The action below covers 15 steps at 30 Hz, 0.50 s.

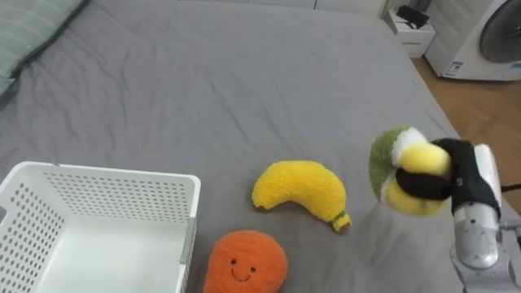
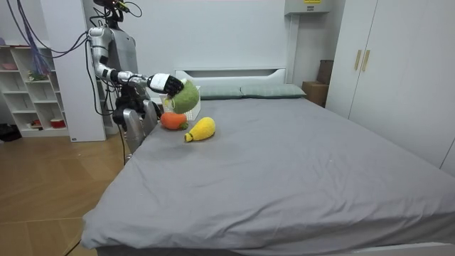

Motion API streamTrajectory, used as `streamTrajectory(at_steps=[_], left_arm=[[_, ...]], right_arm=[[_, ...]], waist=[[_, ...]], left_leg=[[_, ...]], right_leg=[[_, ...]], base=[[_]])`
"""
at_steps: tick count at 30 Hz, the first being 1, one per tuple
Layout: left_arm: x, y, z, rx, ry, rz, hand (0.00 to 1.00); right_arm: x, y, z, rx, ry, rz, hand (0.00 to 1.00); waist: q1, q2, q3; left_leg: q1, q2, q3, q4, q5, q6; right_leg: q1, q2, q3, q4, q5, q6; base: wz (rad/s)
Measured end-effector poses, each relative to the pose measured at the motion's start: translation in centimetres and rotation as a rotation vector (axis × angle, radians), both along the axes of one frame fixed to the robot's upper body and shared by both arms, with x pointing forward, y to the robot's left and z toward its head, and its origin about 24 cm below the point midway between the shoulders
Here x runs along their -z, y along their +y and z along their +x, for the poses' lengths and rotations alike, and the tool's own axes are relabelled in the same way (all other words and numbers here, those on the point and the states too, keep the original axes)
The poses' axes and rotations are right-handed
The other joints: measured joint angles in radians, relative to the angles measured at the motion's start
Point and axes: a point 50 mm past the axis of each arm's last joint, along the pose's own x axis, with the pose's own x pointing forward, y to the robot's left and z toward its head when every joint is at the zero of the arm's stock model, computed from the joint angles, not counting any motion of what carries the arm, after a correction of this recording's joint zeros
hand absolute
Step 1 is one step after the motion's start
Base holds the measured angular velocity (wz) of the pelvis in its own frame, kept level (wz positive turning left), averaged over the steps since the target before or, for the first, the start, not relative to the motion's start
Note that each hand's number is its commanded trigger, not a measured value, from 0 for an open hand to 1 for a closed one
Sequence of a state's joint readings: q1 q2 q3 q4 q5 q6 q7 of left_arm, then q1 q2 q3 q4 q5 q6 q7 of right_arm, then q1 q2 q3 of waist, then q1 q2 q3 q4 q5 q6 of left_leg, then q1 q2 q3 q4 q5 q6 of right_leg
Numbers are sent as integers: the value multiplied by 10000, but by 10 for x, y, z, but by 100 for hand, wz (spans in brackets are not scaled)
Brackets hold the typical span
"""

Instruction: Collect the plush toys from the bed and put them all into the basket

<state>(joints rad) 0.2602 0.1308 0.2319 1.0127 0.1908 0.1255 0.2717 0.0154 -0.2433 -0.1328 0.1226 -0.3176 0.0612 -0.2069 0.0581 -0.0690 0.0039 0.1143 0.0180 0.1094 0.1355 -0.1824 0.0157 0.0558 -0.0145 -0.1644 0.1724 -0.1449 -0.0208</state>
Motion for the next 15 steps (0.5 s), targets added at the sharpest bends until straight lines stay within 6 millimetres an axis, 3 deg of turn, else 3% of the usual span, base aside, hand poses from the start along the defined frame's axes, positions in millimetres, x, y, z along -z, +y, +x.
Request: streamTrajectory(at_steps=[9,15], left_arm=[[1,-3,3,216,-4,-71,0],[1,-7,15,578,-235,-140,0]], right_arm=[[-44,36,20,-2087,-1507,465,100],[-60,67,38,-3559,-1743,450,100]], waist=[[134,26,20],[637,-7,8]], left_leg=[[-186,5,25,4,7,-2],[-259,-1,-81,17,14,-4]], right_leg=[[-178,-10,1,122,-3,-8],[-201,-37,-182,109,-6,-12]], base=[[0],[4]])
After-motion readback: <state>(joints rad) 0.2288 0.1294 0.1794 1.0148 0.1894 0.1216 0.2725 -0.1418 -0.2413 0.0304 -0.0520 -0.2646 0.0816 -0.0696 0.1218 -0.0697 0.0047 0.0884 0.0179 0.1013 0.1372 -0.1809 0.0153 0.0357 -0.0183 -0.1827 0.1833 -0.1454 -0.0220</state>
